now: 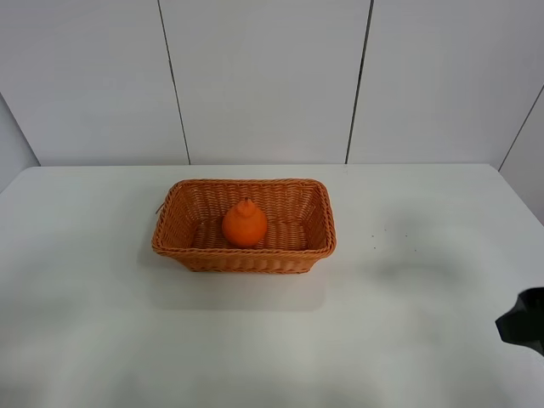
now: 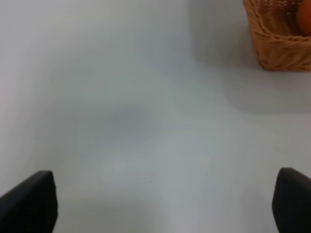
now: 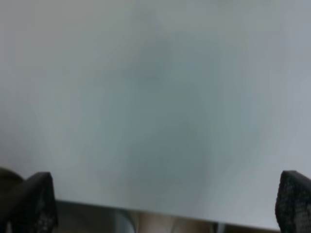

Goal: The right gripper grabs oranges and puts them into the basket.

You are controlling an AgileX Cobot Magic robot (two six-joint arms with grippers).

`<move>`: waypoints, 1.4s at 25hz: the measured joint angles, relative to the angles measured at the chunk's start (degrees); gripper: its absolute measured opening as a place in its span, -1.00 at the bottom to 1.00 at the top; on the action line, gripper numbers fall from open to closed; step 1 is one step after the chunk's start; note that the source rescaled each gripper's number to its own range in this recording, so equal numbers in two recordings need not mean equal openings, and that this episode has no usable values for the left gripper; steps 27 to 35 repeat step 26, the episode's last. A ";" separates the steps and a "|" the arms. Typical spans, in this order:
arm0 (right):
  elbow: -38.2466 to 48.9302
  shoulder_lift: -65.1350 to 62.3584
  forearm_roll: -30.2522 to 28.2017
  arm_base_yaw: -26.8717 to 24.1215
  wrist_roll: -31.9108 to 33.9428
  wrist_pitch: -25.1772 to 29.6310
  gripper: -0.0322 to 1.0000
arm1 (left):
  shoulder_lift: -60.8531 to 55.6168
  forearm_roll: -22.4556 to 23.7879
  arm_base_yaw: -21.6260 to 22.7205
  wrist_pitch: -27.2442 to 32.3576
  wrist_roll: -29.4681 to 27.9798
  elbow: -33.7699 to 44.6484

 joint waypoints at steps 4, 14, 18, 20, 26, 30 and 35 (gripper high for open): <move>5.69 -17.44 0.00 0.00 0.00 -1.93 1.00 | 0.00 0.00 0.00 0.00 0.00 0.00; 6.27 -41.88 0.00 0.00 0.00 -2.27 1.00 | 0.00 0.00 0.00 0.00 0.00 0.00; 6.32 -46.41 -0.17 0.00 0.07 -2.27 1.00 | 0.00 0.00 0.00 0.00 0.00 0.00; 6.36 -46.46 -0.28 0.00 0.20 -2.27 1.00 | 0.00 0.00 0.00 0.00 0.00 0.00; 6.64 -46.57 -0.35 0.00 0.20 -2.27 1.00 | 0.00 0.00 0.00 0.00 0.00 0.00; 6.64 -46.57 -0.35 0.00 0.20 -2.27 1.00 | 0.00 0.00 0.00 0.00 0.00 0.00; 6.64 -46.57 -0.35 0.00 0.20 -2.27 1.00 | 0.00 0.00 0.00 0.00 0.00 0.00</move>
